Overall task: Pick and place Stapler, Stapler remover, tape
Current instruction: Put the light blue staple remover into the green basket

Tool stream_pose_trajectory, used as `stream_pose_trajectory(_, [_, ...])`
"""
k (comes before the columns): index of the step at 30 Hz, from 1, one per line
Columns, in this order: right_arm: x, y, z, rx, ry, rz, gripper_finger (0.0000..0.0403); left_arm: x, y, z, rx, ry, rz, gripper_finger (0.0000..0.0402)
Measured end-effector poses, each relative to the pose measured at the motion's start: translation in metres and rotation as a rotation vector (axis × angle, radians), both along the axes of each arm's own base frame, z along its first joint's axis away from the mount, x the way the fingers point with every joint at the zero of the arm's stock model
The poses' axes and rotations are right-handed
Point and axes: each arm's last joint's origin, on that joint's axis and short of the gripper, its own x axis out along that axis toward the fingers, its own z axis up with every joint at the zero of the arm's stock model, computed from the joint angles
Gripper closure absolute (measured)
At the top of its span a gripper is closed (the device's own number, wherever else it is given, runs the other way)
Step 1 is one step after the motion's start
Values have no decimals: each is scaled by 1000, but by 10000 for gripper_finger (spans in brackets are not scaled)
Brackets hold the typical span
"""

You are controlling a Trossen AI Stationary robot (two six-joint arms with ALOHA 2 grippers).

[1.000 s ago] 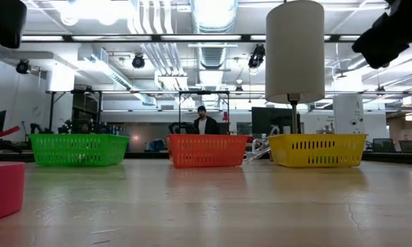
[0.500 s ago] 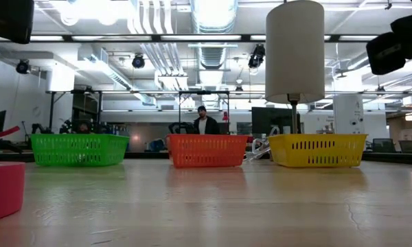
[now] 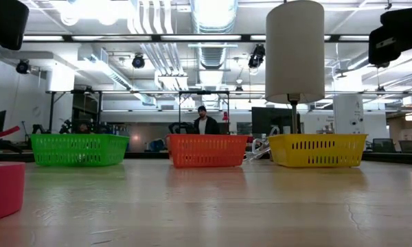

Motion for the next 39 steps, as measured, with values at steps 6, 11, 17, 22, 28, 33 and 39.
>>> stream_pose_trajectory(6, [1, 1, -2, -4, 15, 0, 394, -3, -3, 0, -73, 50, 62, 200])
stream_pose_trajectory(11, [1, 1, -2, 2, 16, 0, 394, -9, 2, 4, -46, 127, 59, 200])
stream_pose_trajectory(17, [1, 1, -2, 3, 16, 0, 394, -15, 8, 11, 20, 186, 103, 213])
stream_pose_trajectory(22, [1, 1, -2, 4, 16, 0, 394, -22, 13, 10, 59, 266, 103, 229])
stream_pose_trajectory(28, [1, 1, -2, -1, 15, 0, 394, -28, 15, 6, 34, 366, 90, 234])
stream_pose_trajectory(33, [1, 1, -2, 2, 17, 0, 394, -31, 19, 1, 43, 376, 72, 234])
stream_pose_trajectory(39, [1, 1, -2, -2, 16, 0, 394, -35, 23, 1, 6, 337, 52, 234])
